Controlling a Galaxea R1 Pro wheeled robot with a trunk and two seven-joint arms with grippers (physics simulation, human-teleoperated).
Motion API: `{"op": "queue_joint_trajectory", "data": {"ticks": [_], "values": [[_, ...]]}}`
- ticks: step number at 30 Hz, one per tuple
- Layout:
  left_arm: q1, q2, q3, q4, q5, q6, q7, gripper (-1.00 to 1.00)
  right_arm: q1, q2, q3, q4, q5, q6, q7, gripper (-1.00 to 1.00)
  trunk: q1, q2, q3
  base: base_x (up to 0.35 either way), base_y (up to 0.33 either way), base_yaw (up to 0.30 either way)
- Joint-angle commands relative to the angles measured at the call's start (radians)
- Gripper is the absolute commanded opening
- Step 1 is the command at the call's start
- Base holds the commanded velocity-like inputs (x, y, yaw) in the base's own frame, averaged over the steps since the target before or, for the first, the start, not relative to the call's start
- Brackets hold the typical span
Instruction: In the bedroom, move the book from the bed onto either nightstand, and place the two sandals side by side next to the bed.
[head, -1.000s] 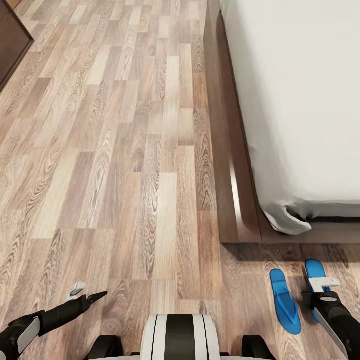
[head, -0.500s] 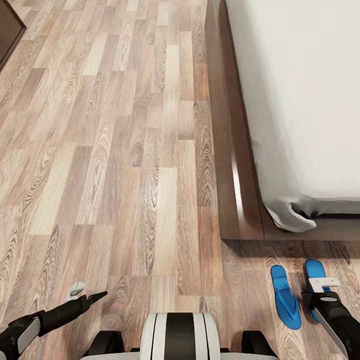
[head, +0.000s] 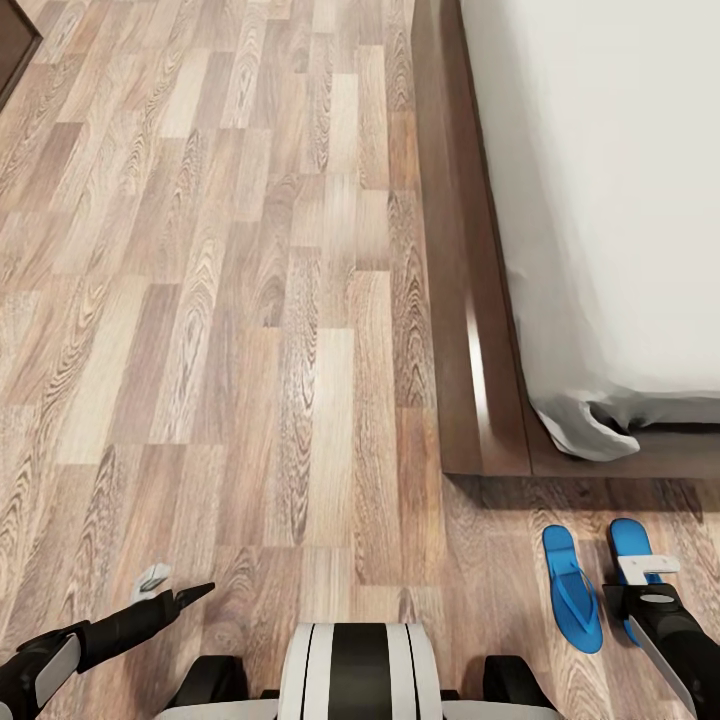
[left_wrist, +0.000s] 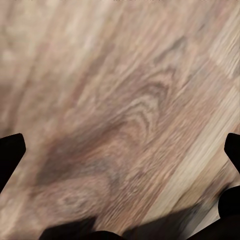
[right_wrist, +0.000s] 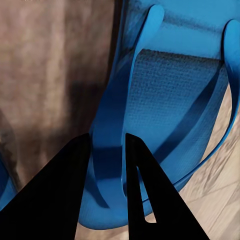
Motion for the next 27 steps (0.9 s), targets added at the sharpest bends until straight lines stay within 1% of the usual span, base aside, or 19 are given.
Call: {"op": "queue_joint_trajectory", "data": {"ticks": [1, 12, 13, 27], "values": [[0.000, 0.000, 0.000, 0.000, 0.006, 0.010, -0.002, 1.00, 0.000, -0.002, 0.007, -0.001, -0.011, 0.004, -0.010, -1.00, 0.000, 0.000, -0.001, 0.000, 0.000, 0.000], [0.000, 0.000, 0.000, 0.000, 0.006, 0.010, -0.002, 1.00, 0.000, -0.002, 0.007, -0.001, -0.011, 0.004, -0.010, -1.00, 0.000, 0.000, -0.001, 0.000, 0.000, 0.000], [0.000, 0.000, 0.000, 0.000, 0.006, 0.010, -0.002, 1.00, 0.000, -0.002, 0.007, -0.001, -0.011, 0.004, -0.010, 1.00, 0.000, 0.000, -0.001, 0.000, 0.000, 0.000], [0.000, 0.000, 0.000, 0.000, 0.006, 0.010, -0.002, 1.00, 0.000, -0.002, 0.007, -0.001, -0.011, 0.003, -0.010, 1.00, 0.000, 0.000, -0.001, 0.000, 0.000, 0.000]]}}
